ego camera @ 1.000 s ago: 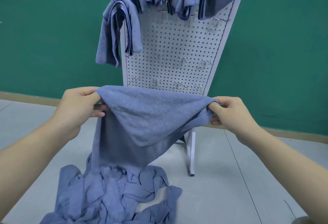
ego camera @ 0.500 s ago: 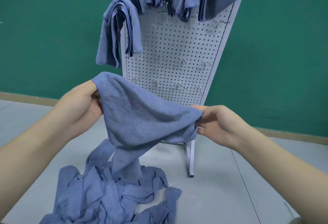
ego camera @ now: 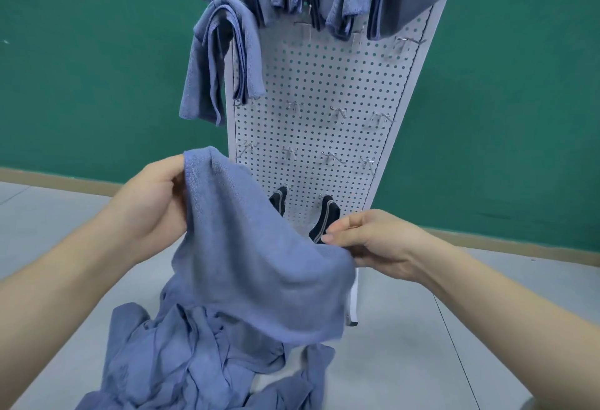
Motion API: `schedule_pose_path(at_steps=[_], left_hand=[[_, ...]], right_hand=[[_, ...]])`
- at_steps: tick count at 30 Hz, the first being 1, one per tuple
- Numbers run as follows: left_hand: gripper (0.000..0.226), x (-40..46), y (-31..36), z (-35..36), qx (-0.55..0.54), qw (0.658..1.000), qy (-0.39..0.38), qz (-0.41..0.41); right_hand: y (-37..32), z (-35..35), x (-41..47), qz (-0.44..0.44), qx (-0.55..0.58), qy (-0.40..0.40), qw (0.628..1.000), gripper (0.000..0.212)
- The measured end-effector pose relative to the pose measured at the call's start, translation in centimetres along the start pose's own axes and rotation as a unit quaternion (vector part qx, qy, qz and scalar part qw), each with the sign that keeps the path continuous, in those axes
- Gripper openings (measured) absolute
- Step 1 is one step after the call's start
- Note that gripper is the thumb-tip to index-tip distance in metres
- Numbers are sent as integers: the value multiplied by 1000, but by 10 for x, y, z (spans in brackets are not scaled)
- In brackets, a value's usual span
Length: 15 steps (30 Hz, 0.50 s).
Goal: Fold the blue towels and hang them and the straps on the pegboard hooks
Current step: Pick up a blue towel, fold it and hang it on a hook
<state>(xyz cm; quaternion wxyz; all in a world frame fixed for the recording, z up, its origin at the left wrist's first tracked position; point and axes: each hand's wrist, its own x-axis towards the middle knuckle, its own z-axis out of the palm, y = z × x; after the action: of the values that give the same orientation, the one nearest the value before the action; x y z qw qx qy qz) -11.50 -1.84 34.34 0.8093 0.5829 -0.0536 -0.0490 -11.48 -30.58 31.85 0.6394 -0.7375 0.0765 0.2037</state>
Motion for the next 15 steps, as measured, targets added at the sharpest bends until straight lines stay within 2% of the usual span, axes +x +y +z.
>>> schedule_pose_path(at_steps=[2, 4, 6, 7, 9, 13, 15], left_hand=[[29, 2, -3, -3, 16, 1000, -3, -22], [45, 5, -11, -4, 50, 997, 6, -58], [43, 3, -21, 3, 76, 992, 13, -99], [37, 1, -26, 9, 98, 988, 4, -117], [40, -4, -34, 21, 184, 972, -25, -145], [58, -7, -53, 31, 383, 909, -118, -113], [61, -9, -65, 39, 400, 904, -130, -76]], right_hand=[[-2, 3, 0, -26, 14, 5, 1000, 16], [-6, 6, 0, -72, 32, 21, 997, 16], [-10, 8, -2, -120, 21, 40, 992, 16], [-11, 10, -2, -140, 10, 44, 989, 16], [-11, 14, -3, -163, -4, 45, 986, 15], [-10, 26, -9, -185, -40, 44, 981, 13], [-10, 31, -10, -200, -43, 44, 978, 13]])
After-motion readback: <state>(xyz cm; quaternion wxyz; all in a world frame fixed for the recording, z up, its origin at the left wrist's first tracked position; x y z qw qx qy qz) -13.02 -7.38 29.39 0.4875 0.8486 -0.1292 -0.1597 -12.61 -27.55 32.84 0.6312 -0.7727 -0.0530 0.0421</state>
